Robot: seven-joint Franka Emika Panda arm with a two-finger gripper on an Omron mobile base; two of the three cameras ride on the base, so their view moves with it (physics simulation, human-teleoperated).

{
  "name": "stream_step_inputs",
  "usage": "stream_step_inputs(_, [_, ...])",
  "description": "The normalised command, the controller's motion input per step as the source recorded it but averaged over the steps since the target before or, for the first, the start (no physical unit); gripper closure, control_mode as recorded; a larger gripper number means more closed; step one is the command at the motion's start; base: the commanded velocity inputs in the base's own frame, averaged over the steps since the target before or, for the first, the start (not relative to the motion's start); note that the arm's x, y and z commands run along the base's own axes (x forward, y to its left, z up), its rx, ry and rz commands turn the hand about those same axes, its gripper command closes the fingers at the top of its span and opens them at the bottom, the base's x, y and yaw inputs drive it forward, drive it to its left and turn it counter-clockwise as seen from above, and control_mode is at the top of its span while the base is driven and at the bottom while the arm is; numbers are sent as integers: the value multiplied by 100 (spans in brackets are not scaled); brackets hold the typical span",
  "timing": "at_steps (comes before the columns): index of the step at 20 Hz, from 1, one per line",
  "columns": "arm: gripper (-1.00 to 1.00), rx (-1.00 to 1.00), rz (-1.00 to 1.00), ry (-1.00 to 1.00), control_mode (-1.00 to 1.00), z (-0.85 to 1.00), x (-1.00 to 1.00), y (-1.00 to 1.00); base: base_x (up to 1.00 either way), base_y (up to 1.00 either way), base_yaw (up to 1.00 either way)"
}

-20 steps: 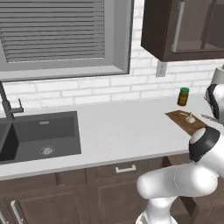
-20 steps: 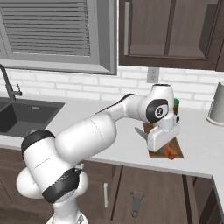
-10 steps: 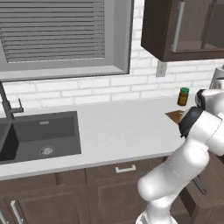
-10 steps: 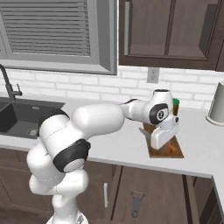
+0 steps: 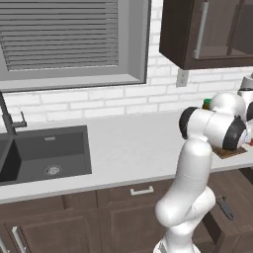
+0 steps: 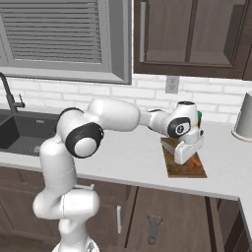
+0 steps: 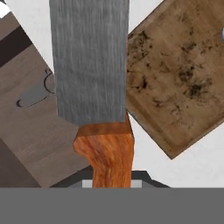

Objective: Place the appropriate cutting tool for cutting the garlic skin on the cutting board.

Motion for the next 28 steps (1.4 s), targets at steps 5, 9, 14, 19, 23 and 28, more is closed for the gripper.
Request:
stream_step_inputs(5, [100,8,0,0,-100,-30,49,-15,0,0,0])
stream_step_inputs(9, [100,7,0,0,-100,-19,40,-8,0,0,0])
stream_step_inputs(14, [100,1,0,0,-100,-39,34,7,0,0,0])
stream_step_inputs(19, [100,0,0,0,-100,-57,3,26,0,0,0])
stream_step_inputs(23, [100,0,0,0,-100,-40,12,16,0,0,0])
stream_step_inputs(28, [-100,0,0,0,-100,-41,14,2,0,0,0])
